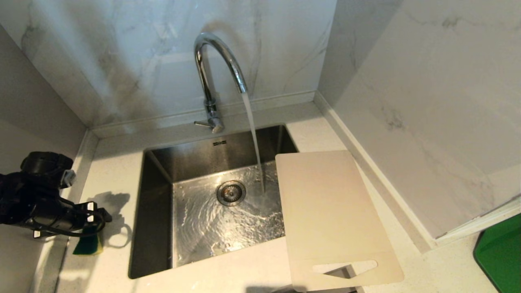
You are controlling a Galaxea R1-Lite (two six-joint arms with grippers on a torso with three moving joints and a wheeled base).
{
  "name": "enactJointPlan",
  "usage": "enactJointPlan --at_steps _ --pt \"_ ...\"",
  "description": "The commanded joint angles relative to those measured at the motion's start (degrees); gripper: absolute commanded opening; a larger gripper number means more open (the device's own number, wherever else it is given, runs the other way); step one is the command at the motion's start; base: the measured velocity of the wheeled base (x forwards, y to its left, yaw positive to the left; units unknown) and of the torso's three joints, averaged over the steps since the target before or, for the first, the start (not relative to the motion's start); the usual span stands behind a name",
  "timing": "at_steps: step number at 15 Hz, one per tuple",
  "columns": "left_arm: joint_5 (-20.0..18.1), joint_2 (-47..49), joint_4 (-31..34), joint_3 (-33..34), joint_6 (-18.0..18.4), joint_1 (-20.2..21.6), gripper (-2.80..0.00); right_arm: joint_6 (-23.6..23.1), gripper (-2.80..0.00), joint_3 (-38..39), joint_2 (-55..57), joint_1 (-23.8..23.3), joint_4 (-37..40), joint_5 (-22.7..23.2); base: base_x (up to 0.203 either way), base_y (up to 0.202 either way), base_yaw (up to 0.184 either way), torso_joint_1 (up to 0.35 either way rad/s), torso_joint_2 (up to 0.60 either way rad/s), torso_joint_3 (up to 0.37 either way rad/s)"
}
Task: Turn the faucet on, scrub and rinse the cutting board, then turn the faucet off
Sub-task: Pick up the cleaning cloth
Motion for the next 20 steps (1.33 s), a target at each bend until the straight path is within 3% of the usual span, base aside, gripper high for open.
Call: enactJointPlan --at_steps 1,7,8,15,18,20 --pt "0.0 1.4 -0.1 0.5 -0.1 0.8 0.00 0.0 -2.80 0.0 0.0 0.1 0.0 0.0 0.000 0.000 0.000 0.000 0.00 0.000" --pt "-0.5 1.4 -0.1 1.9 3.5 2.8 0.00 0.0 -2.80 0.0 0.0 0.0 0.0 0.0 0.000 0.000 0.000 0.000 0.00 0.000" --pt "-0.5 1.6 -0.1 2.6 3.8 2.7 -2.80 0.0 -2.80 0.0 0.0 0.0 0.0 0.0 0.000 0.000 0.000 0.000 0.00 0.000" --pt "-4.2 0.9 -1.3 3.2 1.6 2.6 -2.80 0.0 -2.80 0.0 0.0 0.1 0.0 0.0 0.000 0.000 0.000 0.000 0.00 0.000" --pt "-8.8 -1.8 -0.9 1.8 0.4 2.6 -2.80 0.0 -2.80 0.0 0.0 0.0 0.0 0.0 0.000 0.000 0.000 0.000 0.00 0.000" --pt "-9.3 -4.1 -0.2 0.5 0.3 1.5 -2.80 0.0 -2.80 0.0 0.0 0.0 0.0 0.0 0.000 0.000 0.000 0.000 0.00 0.000"
